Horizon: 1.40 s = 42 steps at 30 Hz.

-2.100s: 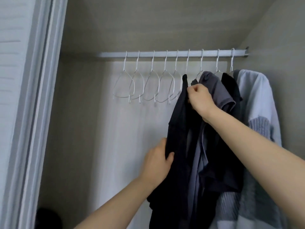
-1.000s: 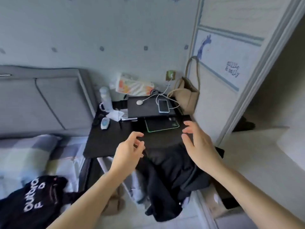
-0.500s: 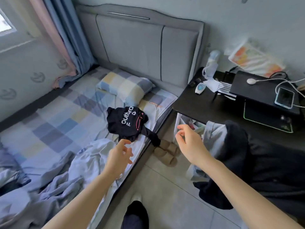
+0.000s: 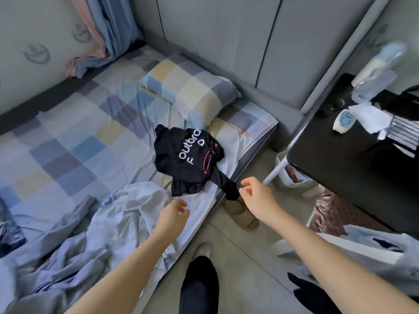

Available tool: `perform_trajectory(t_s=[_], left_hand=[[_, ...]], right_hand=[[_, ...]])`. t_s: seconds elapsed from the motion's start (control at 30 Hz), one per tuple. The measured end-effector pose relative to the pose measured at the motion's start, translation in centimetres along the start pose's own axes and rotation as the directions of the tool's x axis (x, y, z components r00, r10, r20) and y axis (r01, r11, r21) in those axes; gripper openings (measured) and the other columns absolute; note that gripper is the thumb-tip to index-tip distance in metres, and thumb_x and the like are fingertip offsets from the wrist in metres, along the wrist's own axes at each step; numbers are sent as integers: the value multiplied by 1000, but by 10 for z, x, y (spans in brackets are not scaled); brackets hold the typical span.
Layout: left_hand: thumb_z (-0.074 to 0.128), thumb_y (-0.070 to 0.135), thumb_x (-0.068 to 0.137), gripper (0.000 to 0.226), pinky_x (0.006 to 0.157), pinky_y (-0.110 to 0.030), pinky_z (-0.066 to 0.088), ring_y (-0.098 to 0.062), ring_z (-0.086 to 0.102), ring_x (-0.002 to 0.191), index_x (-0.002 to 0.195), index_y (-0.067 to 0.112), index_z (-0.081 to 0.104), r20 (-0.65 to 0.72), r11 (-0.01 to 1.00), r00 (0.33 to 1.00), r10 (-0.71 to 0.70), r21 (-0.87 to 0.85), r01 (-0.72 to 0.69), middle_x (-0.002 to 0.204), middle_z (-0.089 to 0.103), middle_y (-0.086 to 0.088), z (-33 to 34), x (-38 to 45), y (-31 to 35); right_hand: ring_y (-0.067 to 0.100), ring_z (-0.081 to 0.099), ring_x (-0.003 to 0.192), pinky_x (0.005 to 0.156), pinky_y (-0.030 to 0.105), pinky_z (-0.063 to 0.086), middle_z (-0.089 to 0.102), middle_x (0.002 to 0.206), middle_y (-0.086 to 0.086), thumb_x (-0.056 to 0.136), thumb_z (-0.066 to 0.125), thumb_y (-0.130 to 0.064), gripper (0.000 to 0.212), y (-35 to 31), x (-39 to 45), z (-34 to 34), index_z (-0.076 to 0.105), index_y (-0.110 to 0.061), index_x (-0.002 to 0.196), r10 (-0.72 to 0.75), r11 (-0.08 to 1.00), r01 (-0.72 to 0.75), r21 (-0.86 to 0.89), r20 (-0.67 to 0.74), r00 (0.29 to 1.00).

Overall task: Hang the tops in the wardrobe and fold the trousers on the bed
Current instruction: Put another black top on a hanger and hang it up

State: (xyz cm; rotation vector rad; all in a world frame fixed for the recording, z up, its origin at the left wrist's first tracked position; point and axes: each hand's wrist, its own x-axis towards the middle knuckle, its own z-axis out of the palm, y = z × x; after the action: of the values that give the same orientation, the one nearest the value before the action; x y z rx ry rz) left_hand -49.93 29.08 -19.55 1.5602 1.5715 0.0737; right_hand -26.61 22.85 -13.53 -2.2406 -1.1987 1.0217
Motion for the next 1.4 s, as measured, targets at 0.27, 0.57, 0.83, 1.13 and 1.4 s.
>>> perform_trajectory(t_s=[0.27,0.57,0.83,1.13,1.4], left_hand=[[51,22,95,16,56,-18,37,-8,50,72,107,14,58,179,983,967,-182,24,180,97,61,-2,50,178,-11],[55,27,95,27,98,-29,40,-23,48,127,118,19,67,281,967,938,-204,208,148,131,59,-3,151,302,-75],[53,35,98,68,119,-47,11,-30,-2,151,155,23,18,309,896,933,-184,443,30,164,3,0,202,343,-96],[68,7,85,12,63,-16,42,-10,60,71,79,18,69,-232,900,912,-338,-364,241,78,67,6,137,322,-93],[62,3,88,17,61,-12,42,-10,54,73,81,19,62,-399,764,819,-412,-642,71,82,60,5,15,275,-29]], right_hand=[[17,53,87,72,27,39,63,107,6,97,47,-24,29,34,185,78,51,-12,124,173,984,-175,18,87,981],[18,41,76,61,28,34,46,79,0,96,45,-28,16,119,332,167,48,-18,83,302,953,-295,-65,155,941],[36,32,133,104,44,33,37,146,12,91,58,-43,73,148,398,233,24,-9,146,336,929,-285,-236,211,918],[30,52,109,99,50,34,56,98,1,100,40,-35,16,128,367,234,43,-21,95,297,942,-256,-216,184,937],[29,52,116,100,52,39,61,123,-1,97,48,-34,32,57,322,140,55,-23,126,216,972,-215,91,-1,976]])
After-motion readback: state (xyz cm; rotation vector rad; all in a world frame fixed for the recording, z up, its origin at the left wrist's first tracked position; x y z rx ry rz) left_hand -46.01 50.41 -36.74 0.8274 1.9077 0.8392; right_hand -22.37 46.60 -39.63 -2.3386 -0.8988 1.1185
